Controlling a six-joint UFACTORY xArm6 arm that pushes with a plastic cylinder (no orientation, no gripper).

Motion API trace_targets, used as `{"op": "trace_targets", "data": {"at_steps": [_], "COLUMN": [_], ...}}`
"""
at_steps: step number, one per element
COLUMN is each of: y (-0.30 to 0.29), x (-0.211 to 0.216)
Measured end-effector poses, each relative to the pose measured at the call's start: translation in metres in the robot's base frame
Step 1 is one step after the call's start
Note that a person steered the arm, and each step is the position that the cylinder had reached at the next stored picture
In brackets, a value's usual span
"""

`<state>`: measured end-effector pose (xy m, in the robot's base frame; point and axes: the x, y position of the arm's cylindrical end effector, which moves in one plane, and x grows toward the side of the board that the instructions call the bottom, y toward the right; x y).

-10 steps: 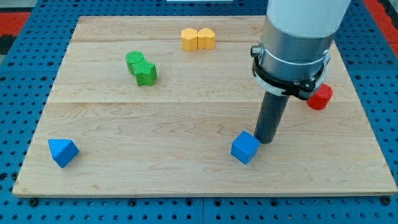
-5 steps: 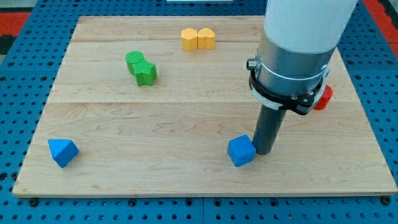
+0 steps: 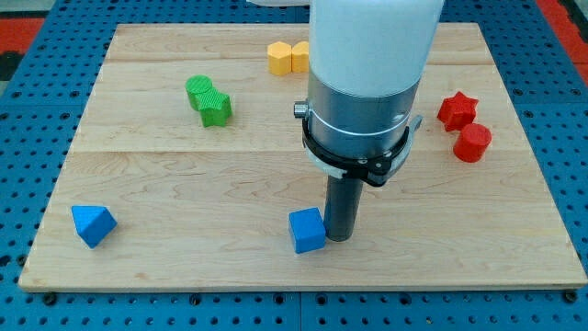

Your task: Move the blue cube to the right of the triangle

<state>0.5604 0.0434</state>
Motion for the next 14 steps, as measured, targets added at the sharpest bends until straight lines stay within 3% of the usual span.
{"op": "trace_targets", "data": {"at_steps": [3,6,9,11,13,14], "y": [-0.026,-0.089,-0.187,-0.182,-0.146,-0.146], "x": [0.000,0.000,0.008,0.007,-0.060,-0.065]}}
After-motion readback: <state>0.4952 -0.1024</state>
